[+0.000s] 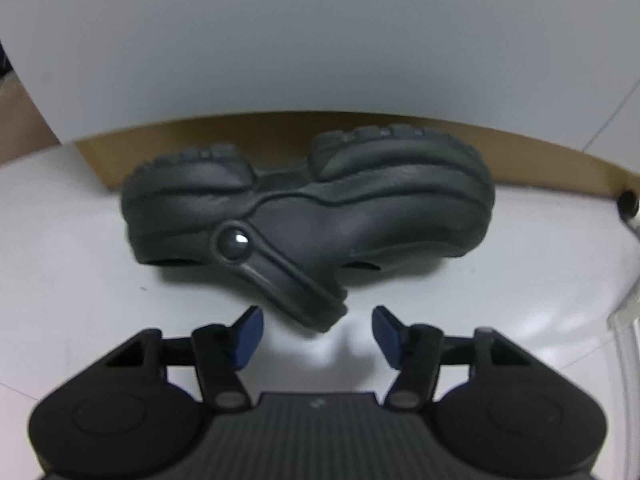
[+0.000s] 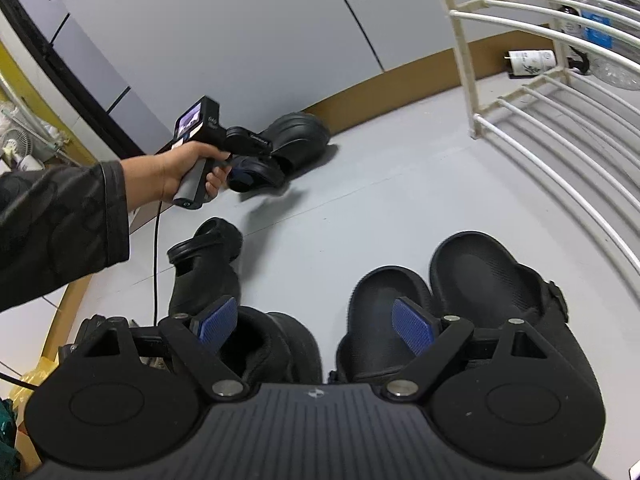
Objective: Organize scattered shoes
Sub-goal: 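Lower the left gripper onto the black clog and close it on the heel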
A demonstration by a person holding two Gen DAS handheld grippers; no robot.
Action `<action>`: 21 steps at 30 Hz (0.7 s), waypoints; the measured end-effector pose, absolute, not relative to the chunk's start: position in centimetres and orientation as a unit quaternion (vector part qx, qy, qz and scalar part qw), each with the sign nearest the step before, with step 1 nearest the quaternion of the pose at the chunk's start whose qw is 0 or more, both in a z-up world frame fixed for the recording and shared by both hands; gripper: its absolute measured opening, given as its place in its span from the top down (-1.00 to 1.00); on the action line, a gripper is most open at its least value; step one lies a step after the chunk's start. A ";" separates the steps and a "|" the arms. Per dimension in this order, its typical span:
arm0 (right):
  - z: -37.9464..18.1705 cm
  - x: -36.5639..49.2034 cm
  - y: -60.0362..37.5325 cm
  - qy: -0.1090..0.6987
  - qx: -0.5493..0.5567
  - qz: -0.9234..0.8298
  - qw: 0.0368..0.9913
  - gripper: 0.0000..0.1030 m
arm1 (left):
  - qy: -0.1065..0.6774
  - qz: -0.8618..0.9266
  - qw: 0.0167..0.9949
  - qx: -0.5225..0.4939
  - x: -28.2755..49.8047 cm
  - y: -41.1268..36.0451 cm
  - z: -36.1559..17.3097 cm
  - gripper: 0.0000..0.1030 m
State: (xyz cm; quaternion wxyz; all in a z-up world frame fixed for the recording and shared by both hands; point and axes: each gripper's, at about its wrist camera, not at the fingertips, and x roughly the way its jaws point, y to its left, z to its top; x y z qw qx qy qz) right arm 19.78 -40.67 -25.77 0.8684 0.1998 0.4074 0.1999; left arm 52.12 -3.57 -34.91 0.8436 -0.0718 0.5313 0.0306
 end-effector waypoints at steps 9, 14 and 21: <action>-26.4 19.8 -40.7 0.423 0.172 0.199 0.867 -0.73 | 0.487 0.023 0.866 -0.113 52.2 -2.0 -35.5 0.19; -26.4 19.9 -40.3 0.423 0.169 0.202 0.867 -0.73 | 0.462 0.014 0.874 -0.149 51.9 -1.2 -34.2 0.38; -26.2 19.8 -39.2 0.421 0.174 0.211 0.865 -0.73 | 0.459 0.000 0.873 -0.168 51.6 -0.3 -31.3 0.47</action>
